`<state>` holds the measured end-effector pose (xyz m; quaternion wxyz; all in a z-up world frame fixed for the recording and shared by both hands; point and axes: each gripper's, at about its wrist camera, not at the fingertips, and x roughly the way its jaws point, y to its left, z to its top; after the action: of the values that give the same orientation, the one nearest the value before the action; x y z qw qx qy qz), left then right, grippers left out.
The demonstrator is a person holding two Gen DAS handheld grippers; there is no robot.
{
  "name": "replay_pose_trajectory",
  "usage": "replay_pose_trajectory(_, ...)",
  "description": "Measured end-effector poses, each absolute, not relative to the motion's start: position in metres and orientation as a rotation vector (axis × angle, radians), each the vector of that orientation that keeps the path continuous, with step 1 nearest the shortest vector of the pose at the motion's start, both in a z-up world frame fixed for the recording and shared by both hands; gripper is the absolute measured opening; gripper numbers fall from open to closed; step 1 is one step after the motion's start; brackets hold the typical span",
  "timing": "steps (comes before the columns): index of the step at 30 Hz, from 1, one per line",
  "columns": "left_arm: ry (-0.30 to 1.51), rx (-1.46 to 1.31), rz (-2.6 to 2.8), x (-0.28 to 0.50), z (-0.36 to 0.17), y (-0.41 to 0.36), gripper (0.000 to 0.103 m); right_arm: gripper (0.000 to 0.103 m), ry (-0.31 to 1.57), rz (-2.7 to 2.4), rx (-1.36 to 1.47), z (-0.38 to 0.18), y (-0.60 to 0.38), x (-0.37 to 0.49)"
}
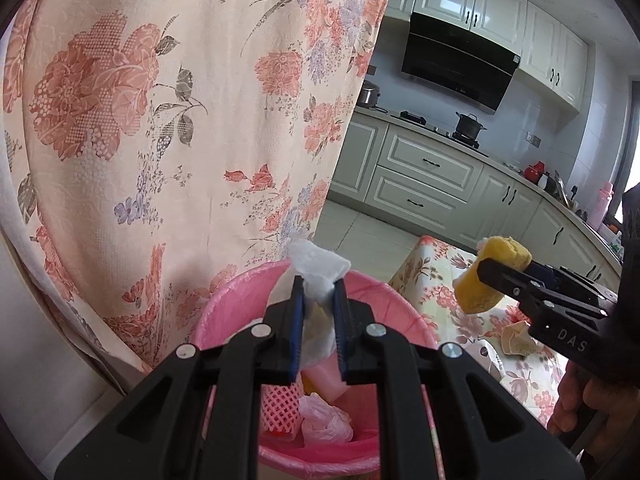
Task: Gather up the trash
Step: 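Carry the sponge and tissue over the pink bin and open both tools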
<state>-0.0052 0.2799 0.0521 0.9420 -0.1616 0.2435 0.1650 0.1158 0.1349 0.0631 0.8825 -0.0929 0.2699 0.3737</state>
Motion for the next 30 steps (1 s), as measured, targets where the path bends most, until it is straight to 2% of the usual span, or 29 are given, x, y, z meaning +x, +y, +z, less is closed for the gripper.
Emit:
replay_pose_trajectory(11, 0.491, -0.341, 0.357, -0.01, 0.053, 0.293, 0.014, 0.048, 0.559, 0.854, -0.227, 0.059, 0.178, 0.12)
replay_pose_trajectory(15, 0.491, -0.339, 0.357, -0.01, 0.053, 0.294, 0.014, 0.054, 0.551, 0.844, -0.241, 0.058, 0.183, 0.123)
replay_pose_trajectory(18, 0.49, -0.338, 0.354, -0.01, 0.054, 0.293, 0.014, 0.066, 0.549, 0.838, -0.236, 0.057, 0.179, 0.125)
replay_pose_trajectory(22, 0.491, -0.337, 0.349, -0.007, 0.055, 0.291, 0.014, 0.066, 0.552, 0.81, -0.226, 0.056, 0.168, 0.13)
replay_pose_trajectory(24, 0.489, -0.34, 0.345, -0.005, 0.055, 0.29, 0.02, 0.066, 0.555, 0.797, -0.224, 0.055, 0.161, 0.132)
replay_pose_trajectory(25, 0.489, -0.342, 0.345, -0.004, 0.055, 0.29, 0.03, 0.066, 0.557, 0.793, -0.221, 0.054, 0.158, 0.133)
replay_pose_trajectory(27, 0.492, -0.338, 0.343, -0.001, 0.055, 0.288, 0.032, 0.066, 0.557, 0.778, -0.216, 0.053, 0.151, 0.134)
replay_pose_trajectory(29, 0.489, -0.344, 0.348, 0.001, 0.055, 0.287, 0.049, 0.066, 0.562, 0.767, -0.21, 0.051, 0.144, 0.136)
replay_pose_trajectory(30, 0.486, -0.345, 0.347, 0.001, 0.055, 0.287, 0.05, 0.066, 0.566, 0.763, -0.208, 0.051, 0.141, 0.137)
